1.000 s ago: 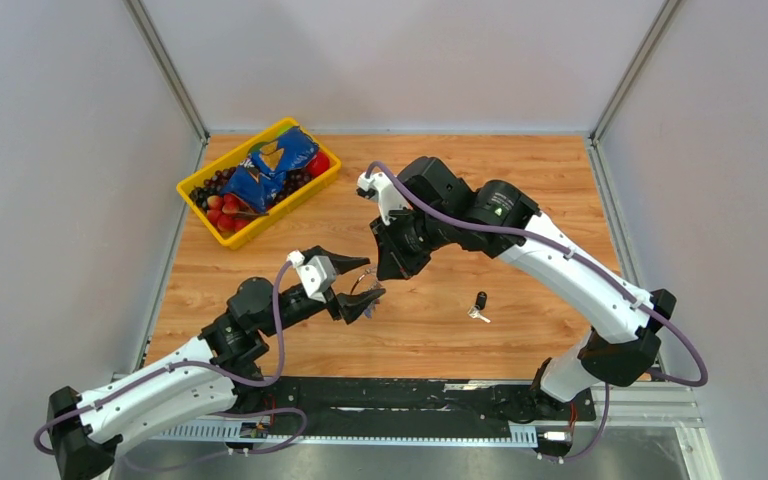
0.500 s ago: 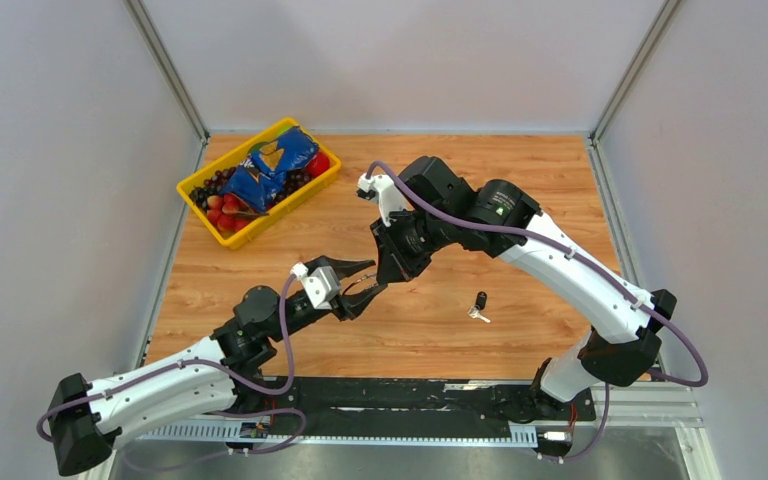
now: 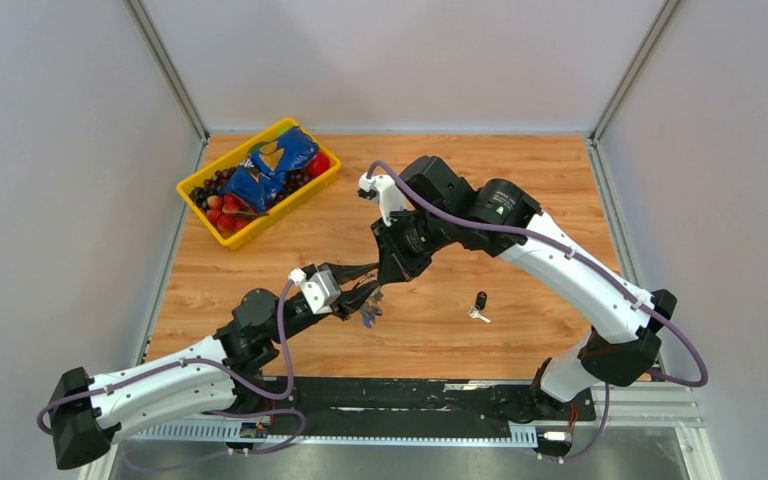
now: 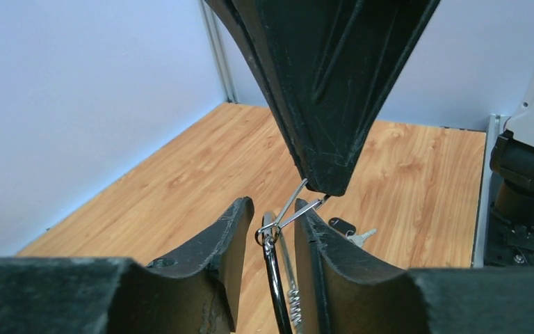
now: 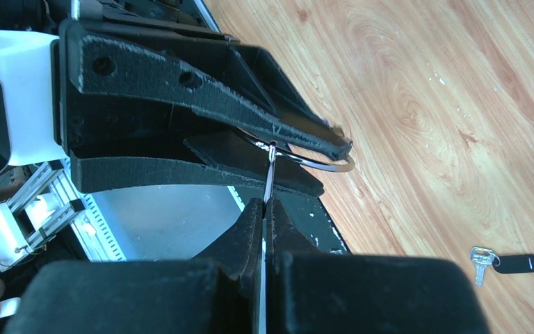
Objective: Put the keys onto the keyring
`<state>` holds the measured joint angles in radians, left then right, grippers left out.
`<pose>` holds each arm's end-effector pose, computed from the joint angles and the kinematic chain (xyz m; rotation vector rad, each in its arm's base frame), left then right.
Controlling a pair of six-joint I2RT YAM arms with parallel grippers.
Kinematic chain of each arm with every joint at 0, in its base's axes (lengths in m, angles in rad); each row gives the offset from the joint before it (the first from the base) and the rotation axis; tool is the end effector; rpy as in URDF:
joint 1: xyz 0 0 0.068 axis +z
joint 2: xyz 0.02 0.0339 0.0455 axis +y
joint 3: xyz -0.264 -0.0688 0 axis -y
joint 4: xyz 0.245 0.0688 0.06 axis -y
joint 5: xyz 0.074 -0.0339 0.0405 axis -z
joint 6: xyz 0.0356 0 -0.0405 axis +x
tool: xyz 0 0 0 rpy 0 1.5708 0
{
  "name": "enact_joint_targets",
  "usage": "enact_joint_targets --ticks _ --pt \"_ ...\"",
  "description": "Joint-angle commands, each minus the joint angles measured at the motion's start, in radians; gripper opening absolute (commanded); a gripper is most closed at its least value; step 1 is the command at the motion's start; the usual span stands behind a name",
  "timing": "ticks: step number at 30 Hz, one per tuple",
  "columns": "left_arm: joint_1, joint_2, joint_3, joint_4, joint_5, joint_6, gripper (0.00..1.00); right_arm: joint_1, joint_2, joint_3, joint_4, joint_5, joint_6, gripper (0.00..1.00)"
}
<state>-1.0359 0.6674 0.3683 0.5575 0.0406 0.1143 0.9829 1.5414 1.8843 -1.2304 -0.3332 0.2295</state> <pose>0.0856 -0.1473 0.2900 0.7679 1.1190 -0.8081 0.1516 0.2484 0.4328 -1.1103 2.3805 0.8936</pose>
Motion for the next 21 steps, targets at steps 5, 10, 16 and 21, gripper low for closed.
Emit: enact_joint_targets --ticks 5,10,16,21 --pt "-0.018 0.016 0.003 0.059 0.011 0.027 0.04 -0.006 -0.021 0.022 0.012 -0.009 0.034 0.01" --pt "-0.023 -0.001 0.017 0.026 0.021 0.022 0.01 -0.008 -0.048 0.016 0.044 0.04 0.02 0.11" --pt "-0.024 -0.03 0.051 -0.032 0.028 -0.004 0.0 -0.01 -0.127 -0.062 0.167 0.096 -0.061 0.51" --pt "-0.024 -0.048 0.073 -0.078 0.045 -0.043 0.0 -0.01 -0.257 -0.199 0.362 0.188 -0.174 1.0"
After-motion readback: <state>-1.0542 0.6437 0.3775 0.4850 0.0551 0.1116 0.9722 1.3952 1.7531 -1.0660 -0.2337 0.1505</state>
